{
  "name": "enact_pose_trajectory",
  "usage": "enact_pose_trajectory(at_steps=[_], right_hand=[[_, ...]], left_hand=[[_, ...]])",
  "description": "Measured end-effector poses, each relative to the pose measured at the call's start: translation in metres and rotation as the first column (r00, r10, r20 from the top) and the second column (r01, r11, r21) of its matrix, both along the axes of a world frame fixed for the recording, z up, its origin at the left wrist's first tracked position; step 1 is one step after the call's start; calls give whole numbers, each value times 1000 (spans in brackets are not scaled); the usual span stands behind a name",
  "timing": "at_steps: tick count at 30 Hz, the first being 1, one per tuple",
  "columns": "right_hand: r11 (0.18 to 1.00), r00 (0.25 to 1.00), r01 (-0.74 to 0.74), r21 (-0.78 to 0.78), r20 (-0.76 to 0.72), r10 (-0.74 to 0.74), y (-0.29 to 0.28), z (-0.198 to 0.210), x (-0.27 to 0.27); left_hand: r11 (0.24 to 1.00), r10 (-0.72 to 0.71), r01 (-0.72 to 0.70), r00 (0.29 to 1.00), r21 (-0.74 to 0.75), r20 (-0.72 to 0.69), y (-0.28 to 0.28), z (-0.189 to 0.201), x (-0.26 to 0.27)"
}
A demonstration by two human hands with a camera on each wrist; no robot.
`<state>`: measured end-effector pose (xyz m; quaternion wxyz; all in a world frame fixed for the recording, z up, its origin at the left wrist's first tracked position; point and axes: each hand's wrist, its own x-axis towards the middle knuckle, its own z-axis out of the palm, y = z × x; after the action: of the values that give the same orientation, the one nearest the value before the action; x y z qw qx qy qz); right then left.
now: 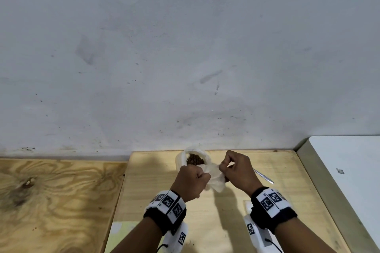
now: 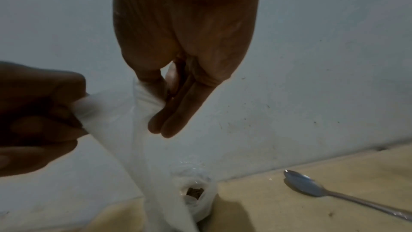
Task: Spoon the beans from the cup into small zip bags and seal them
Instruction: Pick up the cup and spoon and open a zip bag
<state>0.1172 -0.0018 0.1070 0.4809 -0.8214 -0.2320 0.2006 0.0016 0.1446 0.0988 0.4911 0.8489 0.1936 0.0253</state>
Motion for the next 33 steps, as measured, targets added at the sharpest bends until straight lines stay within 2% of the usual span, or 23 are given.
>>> enact_pose_trajectory(at_steps=[3, 5, 6, 8, 10, 12, 16, 19, 22, 26, 30, 33], right_hand=[[987, 986, -160, -15, 41, 160, 3, 1, -3], [971, 973, -226, -76, 32, 229, 7, 0, -7], [971, 975, -221, -86, 2, 222, 8, -3, -8], [986, 987, -154, -61, -62, 150, 10, -6, -8], [996, 990, -90, -11, -110, 88, 13, -9, -10], [997, 984, -74, 36, -160, 79, 16, -9, -13], [994, 970, -87, 63, -223, 99, 23, -5, -19], [992, 961, -123, -1, -251, 118, 27, -4, -27], [994, 982, -73, -79, -181, 58, 33, -1, -40], [999, 996, 10, -41, -91, -14, 36, -5, -50], [996, 982, 87, -23, -164, -89, 31, -19, -54], [994, 990, 105, -42, -89, -109, 27, -27, -48]], left_hand=[[999, 24, -24, 999, -36, 23, 2, -1, 1], [999, 19, -14, 995, -46, 102, 3, -2, 0], [1000, -2, 1, 990, 1, 144, 6, -3, -2], [975, -59, 22, 985, 221, 163, 13, -6, -6], [914, -139, 89, 985, 395, 100, 21, -8, -10], [877, -186, 156, 982, 456, 21, 24, -10, -11], [856, -221, 180, 975, 484, 28, 27, -15, -13], [823, -306, 227, 950, 520, 70, 31, -15, -17], [827, -319, 234, 944, 512, 85, 38, -18, -24], [842, -313, 244, 947, 482, 68, 43, -28, -24], [860, -329, 286, 944, 423, 33, 38, -38, -22], [863, -313, 261, 948, 432, 53, 30, -45, -15]])
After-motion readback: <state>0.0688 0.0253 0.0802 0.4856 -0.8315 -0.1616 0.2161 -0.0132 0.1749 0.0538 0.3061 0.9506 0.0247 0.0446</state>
